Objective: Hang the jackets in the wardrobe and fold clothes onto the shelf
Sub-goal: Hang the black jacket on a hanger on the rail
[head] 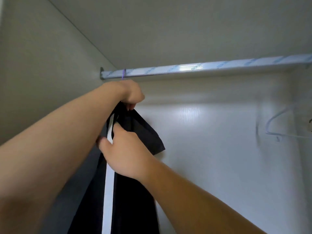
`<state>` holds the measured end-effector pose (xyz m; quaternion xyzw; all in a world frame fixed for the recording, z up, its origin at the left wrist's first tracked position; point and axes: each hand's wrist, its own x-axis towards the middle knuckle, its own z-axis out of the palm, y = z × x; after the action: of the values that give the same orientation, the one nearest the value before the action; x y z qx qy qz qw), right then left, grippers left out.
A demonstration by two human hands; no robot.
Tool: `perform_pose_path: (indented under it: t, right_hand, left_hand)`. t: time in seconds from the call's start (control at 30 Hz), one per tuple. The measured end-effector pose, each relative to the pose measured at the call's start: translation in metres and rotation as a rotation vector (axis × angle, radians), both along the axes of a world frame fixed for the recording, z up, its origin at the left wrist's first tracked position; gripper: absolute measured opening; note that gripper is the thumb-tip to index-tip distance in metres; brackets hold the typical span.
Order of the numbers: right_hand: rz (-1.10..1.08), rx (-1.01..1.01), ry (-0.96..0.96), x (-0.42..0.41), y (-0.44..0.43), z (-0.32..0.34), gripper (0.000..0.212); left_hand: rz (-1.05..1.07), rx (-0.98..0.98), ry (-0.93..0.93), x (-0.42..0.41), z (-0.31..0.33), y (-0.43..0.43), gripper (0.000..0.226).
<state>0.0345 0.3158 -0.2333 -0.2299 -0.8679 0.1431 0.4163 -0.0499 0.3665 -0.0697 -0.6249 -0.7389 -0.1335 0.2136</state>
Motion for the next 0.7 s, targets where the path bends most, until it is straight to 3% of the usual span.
perform_pose_path:
  t: [0.17,0.23,0.3,0.4,0.5,0.6,0.7]
  right_hand:
    - [0.239,-0.023,-0.086,0.011,0.021,-0.013,0.069]
    - [0.219,-0.047,-0.146,0.041,0.036,-0.024,0.078]
    - [-0.014,-0.042,-0.199,0.085,0.054,-0.036,0.074]
    - [-0.466,0.030,-0.038,0.169,0.062,-0.049,0.037]
    - [-0.862,0.061,0.144,0.249,0.033,-0.050,0.018]
    - [-1.236,0.347,0.038,0.305,-0.012,-0.034,0.017]
    - [-1.509,0.690,-0.089,0.349,-0.037,-0.003,0.012]
  left_hand:
    - [0.224,-0.403,0.007,0.040,0.005,0.020,0.050]
    - [0.236,-0.502,0.050,0.079,0.001,0.026,0.043]
    - [0.139,-0.554,0.097,0.130,-0.007,0.035,0.036]
    - [-0.205,-0.547,-0.052,0.213,-0.033,0.055,0.036]
    - [-0.643,-0.426,-0.267,0.289,-0.056,0.066,0.030]
    - [-0.968,-0.163,-0.494,0.333,-0.071,0.081,0.026]
    - [-1.079,0.247,-0.603,0.359,-0.080,0.096,0.024]
